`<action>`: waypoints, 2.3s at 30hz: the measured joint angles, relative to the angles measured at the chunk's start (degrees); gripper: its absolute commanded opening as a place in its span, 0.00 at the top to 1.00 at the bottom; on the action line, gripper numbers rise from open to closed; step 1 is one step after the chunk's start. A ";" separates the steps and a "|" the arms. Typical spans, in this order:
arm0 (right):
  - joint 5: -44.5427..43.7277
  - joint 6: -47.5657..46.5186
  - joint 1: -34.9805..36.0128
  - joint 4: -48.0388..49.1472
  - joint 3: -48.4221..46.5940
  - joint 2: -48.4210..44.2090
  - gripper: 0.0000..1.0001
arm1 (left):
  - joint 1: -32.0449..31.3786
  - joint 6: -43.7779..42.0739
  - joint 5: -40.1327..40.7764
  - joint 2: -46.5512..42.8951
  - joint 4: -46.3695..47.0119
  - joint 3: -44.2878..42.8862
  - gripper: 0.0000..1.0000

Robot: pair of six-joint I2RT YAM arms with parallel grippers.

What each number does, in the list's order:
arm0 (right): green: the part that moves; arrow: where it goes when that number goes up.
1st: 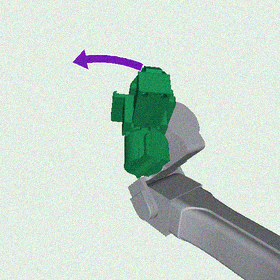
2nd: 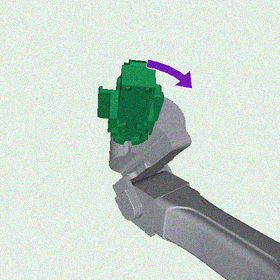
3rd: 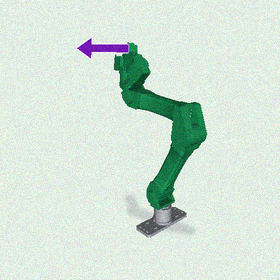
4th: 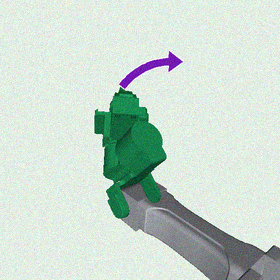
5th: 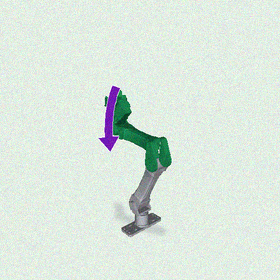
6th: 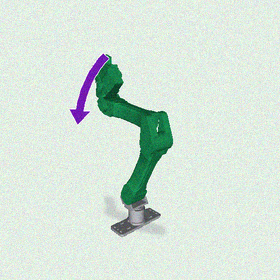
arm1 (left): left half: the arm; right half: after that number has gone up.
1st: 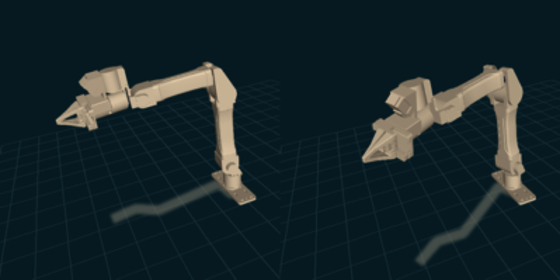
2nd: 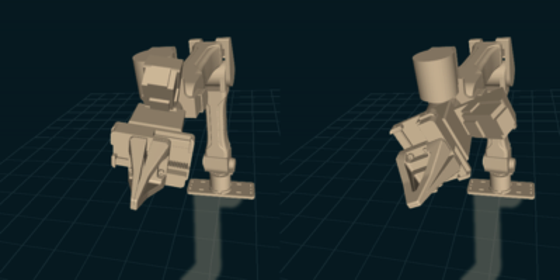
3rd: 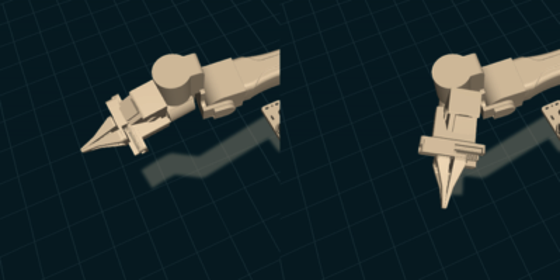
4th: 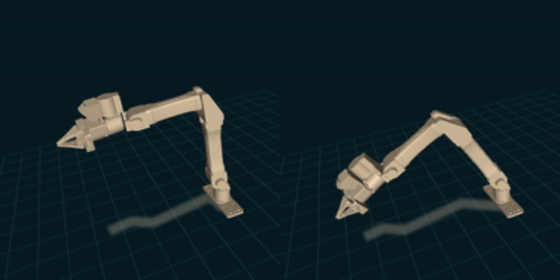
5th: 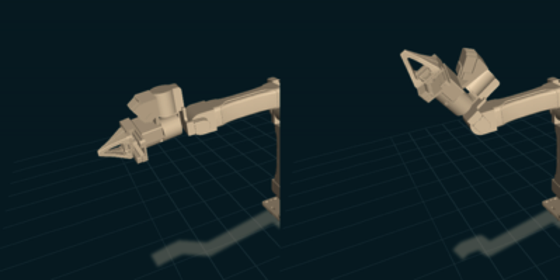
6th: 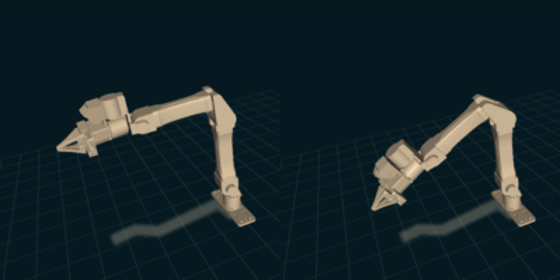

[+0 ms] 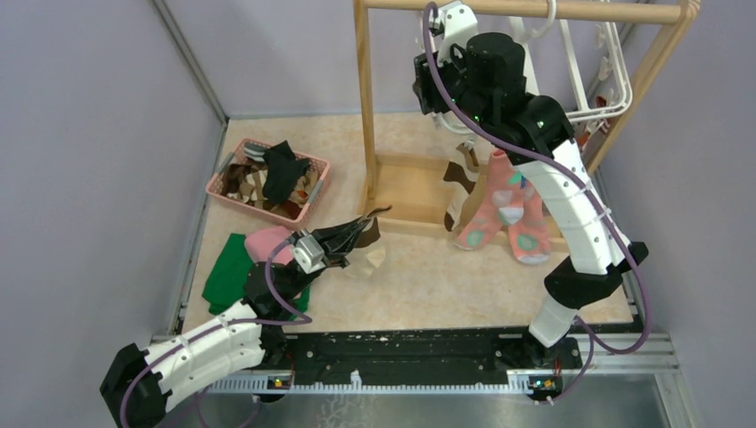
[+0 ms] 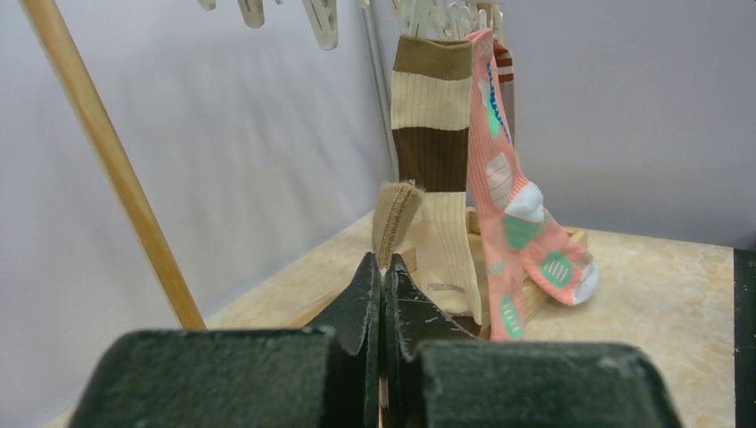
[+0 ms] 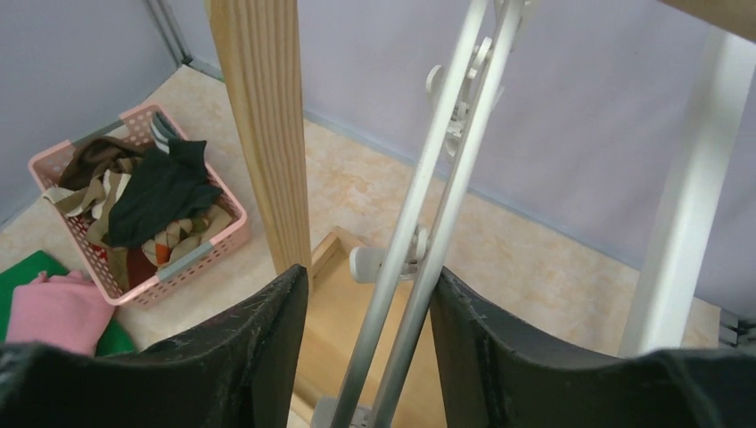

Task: Clip the socks to the hanger
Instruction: Adjust the hanger on the clothesline.

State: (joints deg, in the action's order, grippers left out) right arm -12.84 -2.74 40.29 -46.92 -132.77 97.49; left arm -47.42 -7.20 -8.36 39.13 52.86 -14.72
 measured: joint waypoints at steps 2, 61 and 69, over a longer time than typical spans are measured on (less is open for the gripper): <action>-0.39 -0.26 -0.04 -0.31 -0.57 0.11 0.57 | 0.00 0.00 0.20 0.00 0.02 0.00 1.00; -2.86 -13.75 -0.72 -0.07 33.94 -38.32 0.29 | 0.00 2.62 -5.81 8.35 2.91 -4.11 1.00; -5.55 -9.60 -0.72 5.01 41.97 -50.60 0.35 | 0.00 2.91 -6.45 9.94 4.00 -4.85 1.00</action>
State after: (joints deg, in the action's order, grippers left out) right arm -18.39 -12.34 39.57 -41.91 -90.80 46.89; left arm -47.42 -4.29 -14.81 49.08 56.86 -19.57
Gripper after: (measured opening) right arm 0.673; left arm 0.013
